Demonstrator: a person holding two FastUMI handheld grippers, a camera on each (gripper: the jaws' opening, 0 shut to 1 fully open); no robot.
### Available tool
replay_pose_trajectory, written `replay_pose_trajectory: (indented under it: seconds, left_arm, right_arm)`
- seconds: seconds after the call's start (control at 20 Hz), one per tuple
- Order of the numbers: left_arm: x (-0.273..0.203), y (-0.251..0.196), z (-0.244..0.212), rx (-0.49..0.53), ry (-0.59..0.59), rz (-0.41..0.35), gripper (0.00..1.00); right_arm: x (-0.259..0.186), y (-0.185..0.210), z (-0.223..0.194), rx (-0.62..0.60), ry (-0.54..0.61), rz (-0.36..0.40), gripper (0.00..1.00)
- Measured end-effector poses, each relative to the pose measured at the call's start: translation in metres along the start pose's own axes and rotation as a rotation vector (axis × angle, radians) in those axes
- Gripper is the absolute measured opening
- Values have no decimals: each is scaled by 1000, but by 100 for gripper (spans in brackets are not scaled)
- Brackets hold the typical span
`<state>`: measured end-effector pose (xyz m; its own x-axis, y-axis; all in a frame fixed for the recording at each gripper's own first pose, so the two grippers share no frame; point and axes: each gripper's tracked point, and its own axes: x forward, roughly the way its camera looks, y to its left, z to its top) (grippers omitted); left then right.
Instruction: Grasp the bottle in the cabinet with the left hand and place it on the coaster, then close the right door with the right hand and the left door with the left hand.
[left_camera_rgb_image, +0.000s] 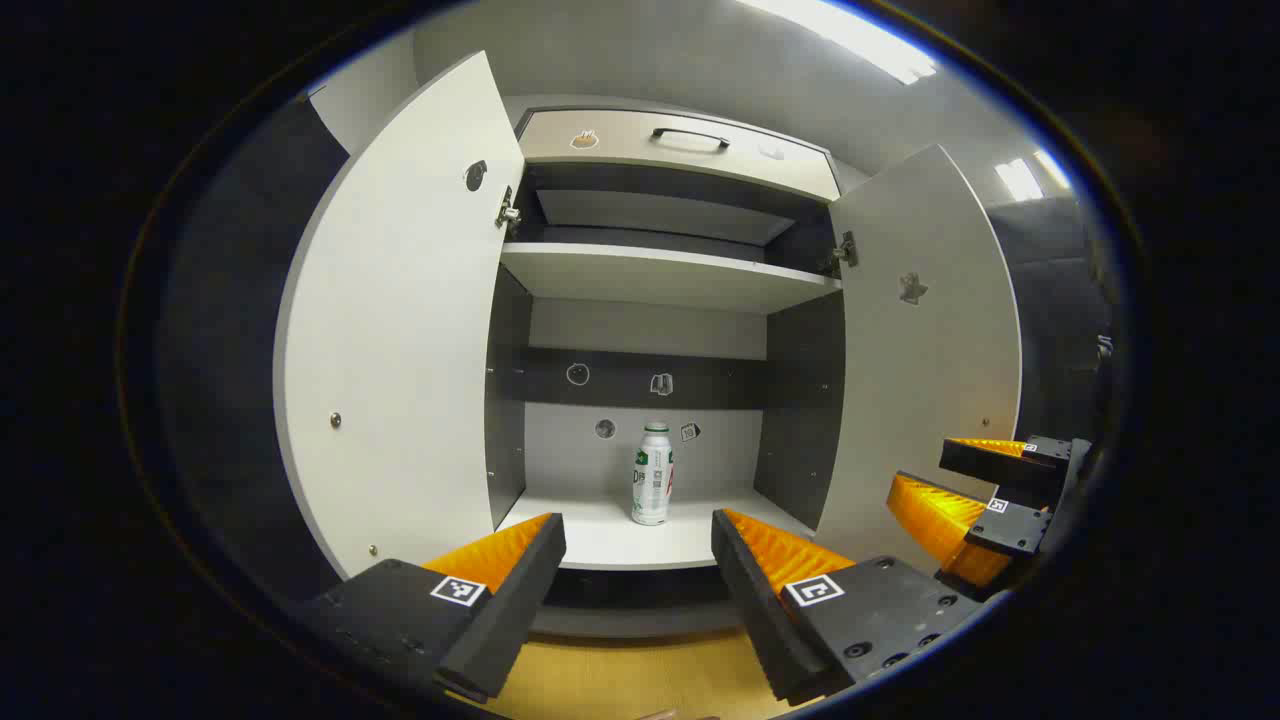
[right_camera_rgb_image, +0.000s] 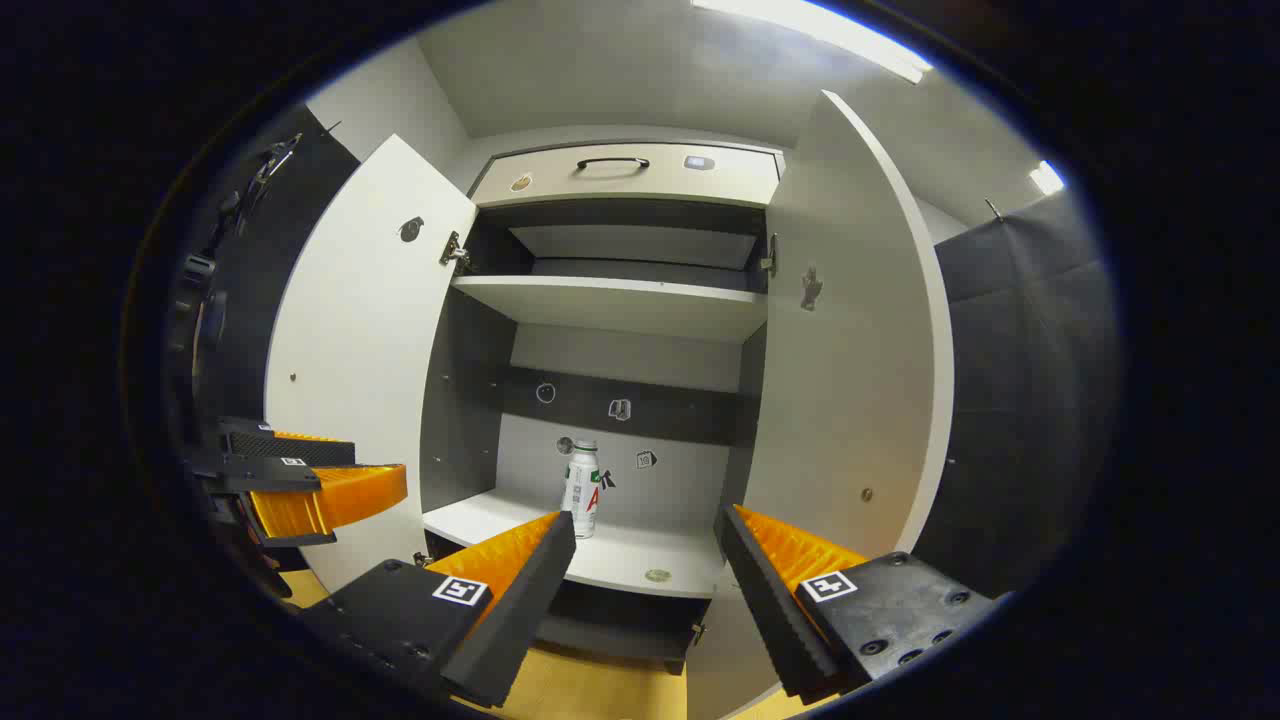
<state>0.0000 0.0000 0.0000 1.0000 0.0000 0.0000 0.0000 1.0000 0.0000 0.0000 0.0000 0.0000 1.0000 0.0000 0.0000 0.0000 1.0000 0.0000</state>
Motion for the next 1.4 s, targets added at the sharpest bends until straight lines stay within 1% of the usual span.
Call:
replay_pose_trajectory:
  seconds: [0.4, 0.6, 0.8, 1.0, 1.05, 1.1, 1.4]
  left_arm:
    - [4, 16, -2, -8, -4, -22, 93]
    - [2, 15, -1, -28, -16, -43, 93]
    - [2, 15, -2, -16, -15, -54, 92]
    - [1, 12, 0, -29, -23, -80, 93]
    - [1, 12, -1, -28, -23, -85, 93]
    - [0, 12, 0, -25, -25, -89, 92]
    - [-2, 14, -3, -13, -22, -129, 93]
  right_arm:
    - [1, 13, -3, 7, 10, -30, 98]
    - [0, 14, -5, 2, 17, -42, 97]
    - [0, 15, -4, 9, 16, -49, 97]
    - [-2, 15, -2, 7, 14, -60, 97]
    - [-3, 16, -3, 7, 16, -64, 94]
    - [-4, 16, -3, 9, 20, -67, 97]
    - [-10, 20, -5, 3, 32, -103, 98]
